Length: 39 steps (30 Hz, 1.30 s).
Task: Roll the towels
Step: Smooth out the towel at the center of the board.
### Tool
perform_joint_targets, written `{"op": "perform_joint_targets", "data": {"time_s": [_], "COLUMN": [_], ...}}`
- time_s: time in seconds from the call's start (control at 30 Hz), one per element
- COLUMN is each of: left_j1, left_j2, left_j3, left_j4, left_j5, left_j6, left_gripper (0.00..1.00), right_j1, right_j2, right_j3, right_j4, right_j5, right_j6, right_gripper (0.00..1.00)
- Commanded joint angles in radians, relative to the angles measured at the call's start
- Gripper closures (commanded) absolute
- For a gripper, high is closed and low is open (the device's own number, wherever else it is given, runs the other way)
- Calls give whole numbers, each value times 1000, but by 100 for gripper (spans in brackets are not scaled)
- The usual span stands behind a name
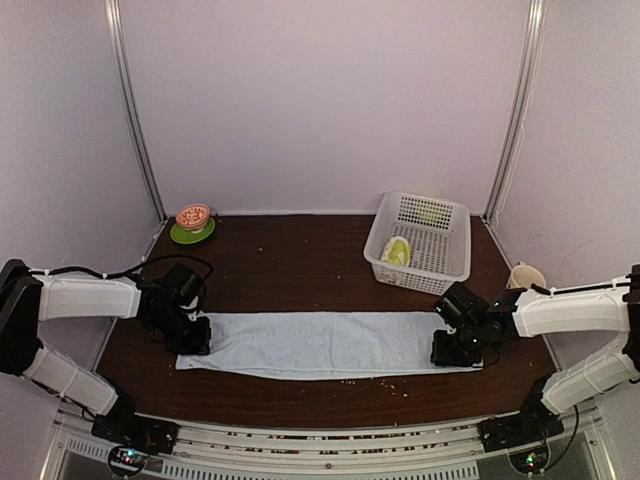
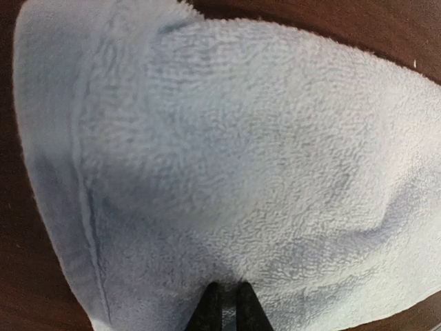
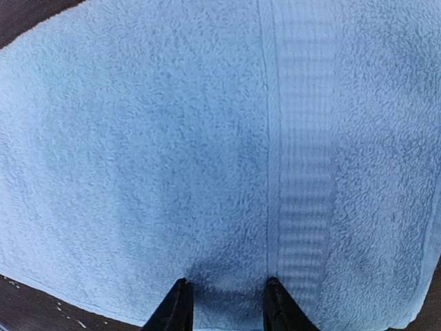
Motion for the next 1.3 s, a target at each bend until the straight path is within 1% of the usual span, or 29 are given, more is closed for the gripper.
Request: {"op": "perform_joint_targets", "data": {"time_s": [0.0, 0.1, 0.13, 0.27, 0.3, 0.37, 0.4, 0.43, 0.5, 0.57, 0.6, 0.63, 0.8, 0.97, 1.27], "left_j1": [6, 7, 6, 6, 7, 6, 7, 7, 7, 7, 7, 7, 33, 107, 223], "left_j2": [5, -29, -51, -143, -149, -126, -101, -64, 17, 94, 126, 156, 261, 293, 384], "left_j3": [-73, -34, -6, 158, 202, 292, 325, 357, 398, 405, 399, 392, 349, 316, 309], "left_j4": [19, -21, -44, -154, -171, -192, -195, -200, -194, -170, -147, -131, -71, -32, 14], "left_j5": [-66, -61, -56, -65, -67, -72, -76, -81, -78, -61, -51, -48, -47, -71, -64], "left_j6": [-56, -31, -15, 52, 70, 104, 118, 129, 148, 155, 157, 156, 156, 152, 145], "left_gripper": [91, 87, 84, 67, 65, 64, 65, 68, 80, 92, 97, 100, 100, 100, 100], "right_j1": [8, 8, 8, 9, 8, 8, 9, 9, 9, 13, 15, 15, 15, 15, 10], "right_j2": [-16, -55, -75, -132, -131, -109, -90, -68, -22, 13, 29, 45, 119, 165, 198], "right_j3": [-71, -72, -58, 52, 80, 126, 141, 153, 171, 177, 177, 178, 159, 142, 95], "right_j4": [7, -11, -24, -94, -103, -102, -88, -71, -36, 7, 25, 37, 85, 88, 95], "right_j5": [-7, -9, -6, 30, 38, 50, 49, 44, 28, 22, 18, 16, 12, 33, 47], "right_j6": [39, 39, 36, -1, -12, -30, -38, -39, -41, -34, -31, -29, -15, -6, 15], "right_gripper": [64, 63, 61, 54, 54, 54, 54, 55, 59, 61, 63, 63, 65, 66, 66]}}
